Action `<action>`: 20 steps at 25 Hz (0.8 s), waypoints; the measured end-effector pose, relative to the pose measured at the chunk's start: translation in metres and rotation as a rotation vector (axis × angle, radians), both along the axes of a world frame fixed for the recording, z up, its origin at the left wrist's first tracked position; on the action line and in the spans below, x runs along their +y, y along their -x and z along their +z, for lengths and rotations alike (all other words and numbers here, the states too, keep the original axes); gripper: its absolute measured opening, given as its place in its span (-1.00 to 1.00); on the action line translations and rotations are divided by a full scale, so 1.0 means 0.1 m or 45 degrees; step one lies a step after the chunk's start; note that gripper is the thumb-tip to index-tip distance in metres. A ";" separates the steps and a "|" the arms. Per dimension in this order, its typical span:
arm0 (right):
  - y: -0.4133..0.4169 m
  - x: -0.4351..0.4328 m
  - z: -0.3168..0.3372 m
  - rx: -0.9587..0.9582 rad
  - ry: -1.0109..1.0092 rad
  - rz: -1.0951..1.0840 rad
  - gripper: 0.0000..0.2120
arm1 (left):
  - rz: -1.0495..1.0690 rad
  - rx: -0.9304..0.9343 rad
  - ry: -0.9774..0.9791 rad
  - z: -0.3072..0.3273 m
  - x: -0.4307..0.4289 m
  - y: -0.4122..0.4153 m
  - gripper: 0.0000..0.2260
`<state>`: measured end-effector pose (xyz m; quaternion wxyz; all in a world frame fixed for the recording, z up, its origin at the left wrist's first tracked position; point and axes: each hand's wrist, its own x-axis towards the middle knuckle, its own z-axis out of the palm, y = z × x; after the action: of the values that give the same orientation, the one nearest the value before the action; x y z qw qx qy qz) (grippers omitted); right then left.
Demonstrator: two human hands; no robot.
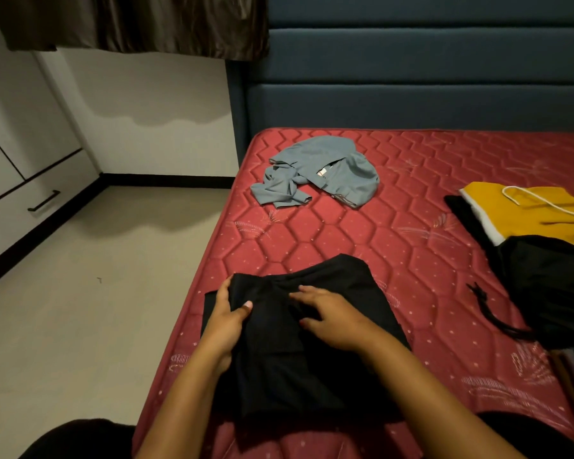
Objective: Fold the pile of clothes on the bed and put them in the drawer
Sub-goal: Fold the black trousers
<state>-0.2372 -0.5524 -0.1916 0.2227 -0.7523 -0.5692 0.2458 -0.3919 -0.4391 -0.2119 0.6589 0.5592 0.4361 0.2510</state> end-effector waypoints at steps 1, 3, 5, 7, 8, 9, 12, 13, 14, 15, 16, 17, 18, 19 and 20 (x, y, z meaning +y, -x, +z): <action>-0.04 -0.08 0.15 0.177 -0.052 -0.036 -0.56 | 0.007 -0.027 0.014 0.06 -0.02 -0.04 -0.47; -0.06 -0.25 0.51 0.477 -0.223 -0.114 -0.59 | -0.005 -0.136 0.052 0.27 -0.13 -0.25 -0.40; -0.11 -0.42 0.78 0.275 -0.296 -0.124 -0.34 | -0.071 -0.376 0.166 0.54 -0.35 -0.64 -0.38; -0.28 -0.63 0.87 0.088 -0.270 -0.210 -0.06 | -0.198 -0.638 0.353 0.80 -0.64 -1.17 -0.42; -0.41 -0.74 0.88 0.146 -0.312 -0.318 -0.03 | -0.304 -0.765 0.505 0.92 -0.78 -1.42 -0.44; -0.57 -0.89 0.90 0.309 -0.408 -0.454 -0.07 | -0.460 -0.845 0.680 1.05 -0.96 -1.64 -0.46; -1.07 -1.38 0.93 0.813 -0.719 -0.855 -0.22 | -0.965 -0.802 0.797 1.18 -1.46 -2.04 -0.55; -1.23 -1.54 0.89 0.835 -0.751 -0.991 -0.21 | -1.033 -0.781 0.822 1.14 -1.60 -2.14 -0.61; -1.35 -1.67 0.83 0.802 -0.757 -1.112 -0.20 | -1.022 -0.754 0.840 1.11 -1.73 -2.21 -0.66; -1.46 -1.78 0.74 0.707 -0.738 -1.220 -0.20 | -0.960 -0.750 0.850 1.05 -1.82 -2.28 -0.71; -1.56 -1.86 0.64 0.554 -0.696 -1.310 -0.21 | -0.854 -0.721 0.818 0.99 -1.84 -2.31 -0.74; -1.64 -1.92 0.54 0.358 -0.621 -1.405 -0.24 | -0.689 -0.661 0.748 0.85 -1.79 -2.37 -0.77; -1.71 -1.95 0.48 0.153 -0.520 -1.518 -0.27 | -0.505 -0.589 0.655 0.69 -1.71 -2.37 -0.82; -1.77 -1.98 0.45 -0.011 -0.414 -1.635 -0.30 | -0.305 -0.490 0.566 0.48 -1.61 -2.34 -0.85; -1.82 -2.00 0.42 -0.128 -0.335 -1.729 -0.33 | -0.130 -0.334 0.443 0.26 -1.49 -2.28 -0.85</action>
<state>-0.0554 -0.7524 -0.1491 0.3899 -0.9192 -0.0072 -0.0543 -0.1639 -0.5884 -0.1858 0.8084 0.4210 0.3544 0.2088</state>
